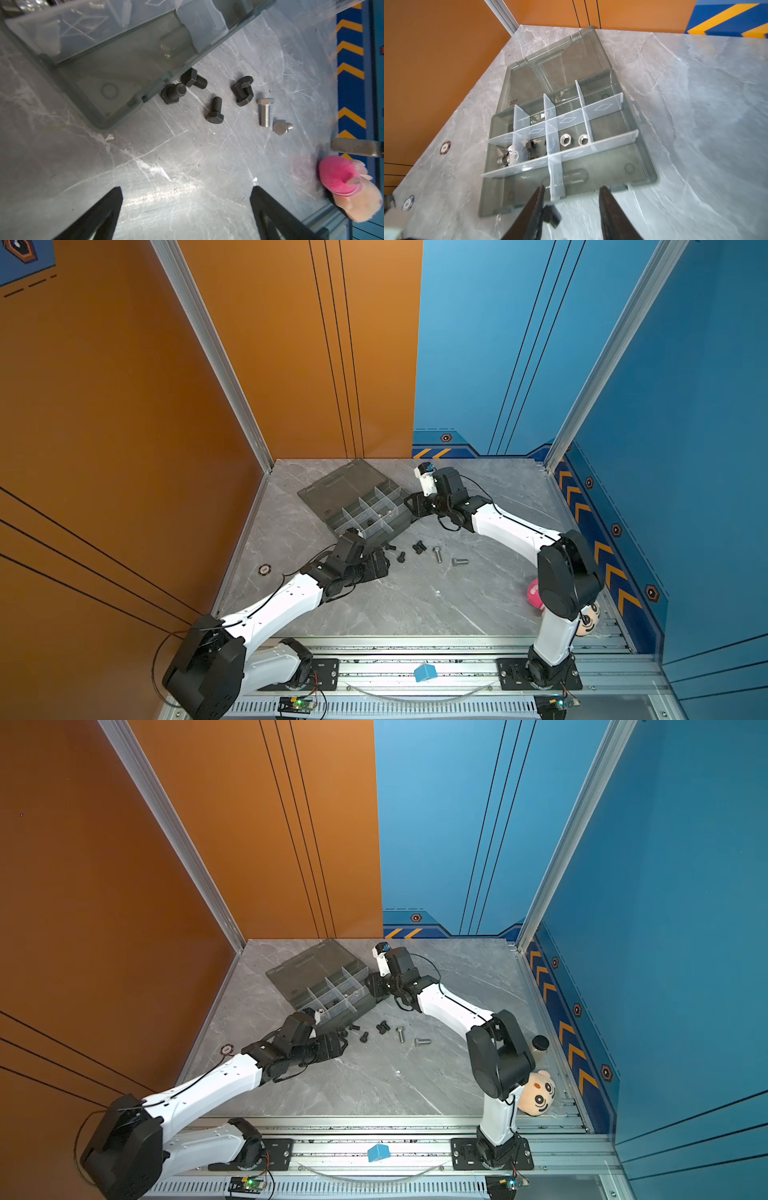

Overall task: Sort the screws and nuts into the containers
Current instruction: 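Move the right gripper back toward the black bolts beside the box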

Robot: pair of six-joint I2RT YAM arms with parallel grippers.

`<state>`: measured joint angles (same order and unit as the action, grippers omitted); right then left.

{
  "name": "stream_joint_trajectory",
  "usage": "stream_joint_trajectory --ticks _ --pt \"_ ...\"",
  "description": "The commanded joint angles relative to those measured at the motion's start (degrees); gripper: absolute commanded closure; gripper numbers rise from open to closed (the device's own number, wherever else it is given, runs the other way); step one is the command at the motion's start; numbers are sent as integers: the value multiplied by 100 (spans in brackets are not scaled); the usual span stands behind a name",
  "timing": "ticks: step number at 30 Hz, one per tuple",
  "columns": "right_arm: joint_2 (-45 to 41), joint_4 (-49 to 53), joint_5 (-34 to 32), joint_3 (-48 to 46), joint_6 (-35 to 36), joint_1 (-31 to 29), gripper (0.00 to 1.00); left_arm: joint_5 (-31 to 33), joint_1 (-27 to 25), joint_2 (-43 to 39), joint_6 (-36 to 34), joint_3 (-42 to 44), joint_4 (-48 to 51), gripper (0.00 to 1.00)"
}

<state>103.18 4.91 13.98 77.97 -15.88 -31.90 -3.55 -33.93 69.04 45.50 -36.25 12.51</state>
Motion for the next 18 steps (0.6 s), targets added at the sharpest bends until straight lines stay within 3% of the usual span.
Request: stream_joint_trajectory --ticks 1,9,18 --pt "-332 109 101 -441 9 0 55 467 -173 212 -14 -281 139 2" --pt "-849 -211 168 -1594 -66 -155 55 356 -209 183 -76 -278 38 2" --pt "-954 -1071 205 -2301 -314 -673 55 -643 222 -630 -72 43 -21 2"
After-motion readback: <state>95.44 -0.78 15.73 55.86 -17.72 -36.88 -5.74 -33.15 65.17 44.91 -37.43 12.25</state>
